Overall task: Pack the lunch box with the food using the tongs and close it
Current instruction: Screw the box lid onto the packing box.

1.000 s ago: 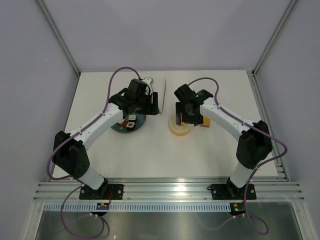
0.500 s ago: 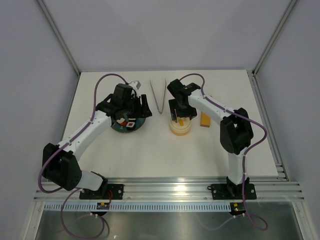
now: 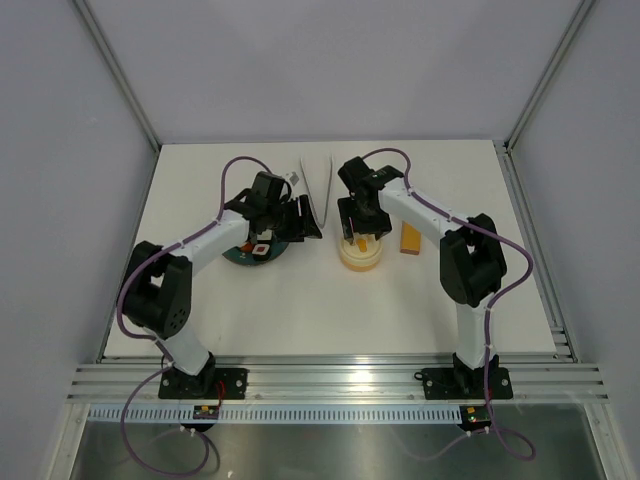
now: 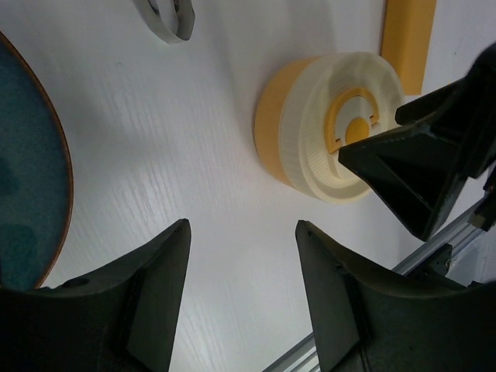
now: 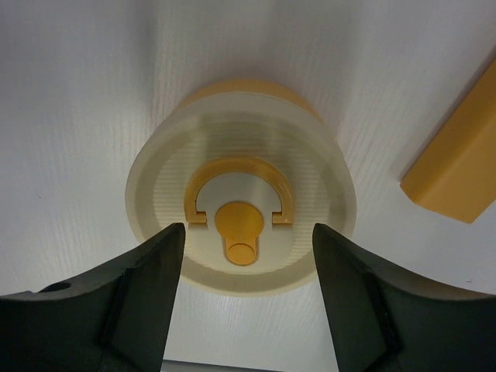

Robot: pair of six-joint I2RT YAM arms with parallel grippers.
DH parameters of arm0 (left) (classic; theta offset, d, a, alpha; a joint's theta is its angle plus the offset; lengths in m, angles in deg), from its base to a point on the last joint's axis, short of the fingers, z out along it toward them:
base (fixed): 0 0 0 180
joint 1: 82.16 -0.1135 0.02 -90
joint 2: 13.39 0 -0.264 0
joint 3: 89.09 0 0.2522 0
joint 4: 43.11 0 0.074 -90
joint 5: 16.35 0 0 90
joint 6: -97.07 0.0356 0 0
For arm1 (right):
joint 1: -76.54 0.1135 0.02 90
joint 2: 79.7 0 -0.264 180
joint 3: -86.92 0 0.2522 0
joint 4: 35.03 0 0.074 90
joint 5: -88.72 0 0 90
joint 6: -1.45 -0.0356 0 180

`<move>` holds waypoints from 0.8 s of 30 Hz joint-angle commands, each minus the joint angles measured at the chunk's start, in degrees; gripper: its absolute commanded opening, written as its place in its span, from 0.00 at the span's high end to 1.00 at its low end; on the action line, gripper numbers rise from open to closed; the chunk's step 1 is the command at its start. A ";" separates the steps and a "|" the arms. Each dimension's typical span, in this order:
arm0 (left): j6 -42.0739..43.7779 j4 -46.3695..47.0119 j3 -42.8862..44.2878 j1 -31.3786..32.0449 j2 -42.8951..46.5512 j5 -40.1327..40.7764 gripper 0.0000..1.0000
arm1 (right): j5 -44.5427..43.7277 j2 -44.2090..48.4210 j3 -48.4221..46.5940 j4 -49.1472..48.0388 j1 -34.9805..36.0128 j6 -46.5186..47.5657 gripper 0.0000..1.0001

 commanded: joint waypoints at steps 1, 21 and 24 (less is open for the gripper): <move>-3.49 6.73 3.26 -0.36 -3.22 -3.54 0.40 | 2.19 -0.51 0.86 -2.09 0.12 0.49 0.26; -14.66 19.57 4.59 -0.53 -16.95 -4.95 0.50 | -1.67 1.68 7.53 -6.13 0.30 -10.66 0.78; -14.92 21.33 3.01 -0.62 -16.95 -5.13 0.51 | -1.67 4.40 10.42 -10.07 0.30 -14.01 0.84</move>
